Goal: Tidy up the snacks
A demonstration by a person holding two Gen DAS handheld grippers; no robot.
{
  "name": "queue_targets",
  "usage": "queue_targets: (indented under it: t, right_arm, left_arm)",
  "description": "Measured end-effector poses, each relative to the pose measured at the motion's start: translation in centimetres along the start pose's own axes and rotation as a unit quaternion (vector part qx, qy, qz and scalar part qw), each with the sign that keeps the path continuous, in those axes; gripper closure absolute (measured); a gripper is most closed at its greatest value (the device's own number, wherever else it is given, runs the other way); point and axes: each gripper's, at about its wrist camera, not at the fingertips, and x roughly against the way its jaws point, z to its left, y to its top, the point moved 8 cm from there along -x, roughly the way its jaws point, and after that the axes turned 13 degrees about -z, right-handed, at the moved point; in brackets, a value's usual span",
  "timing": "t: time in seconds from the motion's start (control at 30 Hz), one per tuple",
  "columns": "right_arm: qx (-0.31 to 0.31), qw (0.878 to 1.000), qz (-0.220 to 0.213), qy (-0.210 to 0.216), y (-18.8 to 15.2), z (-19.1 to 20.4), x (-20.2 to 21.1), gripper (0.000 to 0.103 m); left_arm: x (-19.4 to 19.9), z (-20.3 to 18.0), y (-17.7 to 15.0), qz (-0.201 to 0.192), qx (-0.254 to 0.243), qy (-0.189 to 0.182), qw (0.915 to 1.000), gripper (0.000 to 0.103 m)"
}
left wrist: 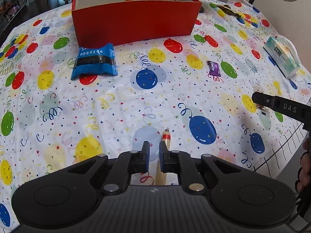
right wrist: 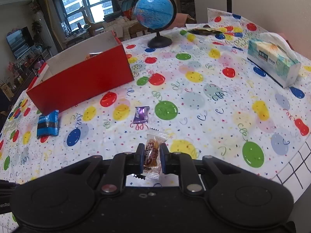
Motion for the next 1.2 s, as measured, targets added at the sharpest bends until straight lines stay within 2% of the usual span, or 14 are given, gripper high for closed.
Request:
queue_targets:
  t: [0.17, 0.27, 0.4, 0.43, 0.5, 0.53, 0.57, 0.93, 1.1, 1.17, 1.2]
  right_arm:
    - [-0.002, 1.000, 0.002, 0.006, -0.2, 0.4, 0.3, 0.088]
    - [-0.008, 1.000, 0.005, 0.008, -0.6, 0.4, 0.4, 0.088]
    - [-0.014, 1.000, 0.006, 0.009, -0.9, 0.3, 0.6, 0.088]
    - [-0.015, 1.000, 0.006, 0.010, -1.0, 0.4, 0.7, 0.088]
    - [-0.017, 1.000, 0.007, 0.013, -1.0, 0.5, 0.7, 0.088]
    - [-0.017, 1.000, 0.007, 0.014, -1.0, 0.5, 0.7, 0.088]
    - [-0.016, 1.000, 0.007, 0.014, -1.1, 0.6, 0.8, 0.088]
    - [-0.011, 1.000, 0.013, 0.010, -1.3, 0.4, 0.4, 0.088]
    - [-0.010, 1.000, 0.014, 0.008, -1.4, 0.3, 0.4, 0.088]
    - [-0.010, 1.000, 0.015, 0.007, -1.4, 0.2, 0.4, 0.088]
    - [-0.010, 1.000, 0.015, 0.006, -1.4, 0.1, 0.4, 0.088]
  left_arm:
    - [0.0, 0.0, -0.5, 0.010, 0.002, -0.007, 0.9999, 0.093]
    - [-0.2, -0.3, -0.9, 0.030, 0.010, -0.027, 0.9991, 0.092]
    - [-0.8, -0.1, -1.5, 0.050, 0.025, -0.031, 0.9980, 0.088]
    - [-1.0, -0.1, -1.6, 0.054, 0.028, -0.032, 0.9976, 0.082]
    - [-1.2, -0.1, -1.7, 0.057, 0.035, -0.035, 0.9971, 0.061]
    - [-1.3, -0.2, -1.6, 0.055, 0.038, -0.036, 0.9971, 0.041]
    - [-1.3, -0.2, -1.5, 0.051, 0.041, -0.036, 0.9972, 0.034]
    - [-2.9, -1.3, -1.2, 0.032, -0.020, 0.006, 0.9993, 0.036]
    - [-3.4, -2.5, -1.6, 0.033, -0.054, 0.013, 0.9979, 0.058]
    - [-3.4, -2.7, -1.6, 0.027, -0.063, 0.018, 0.9975, 0.072]
    - [-3.3, -2.7, -1.5, 0.024, -0.066, 0.020, 0.9973, 0.076]
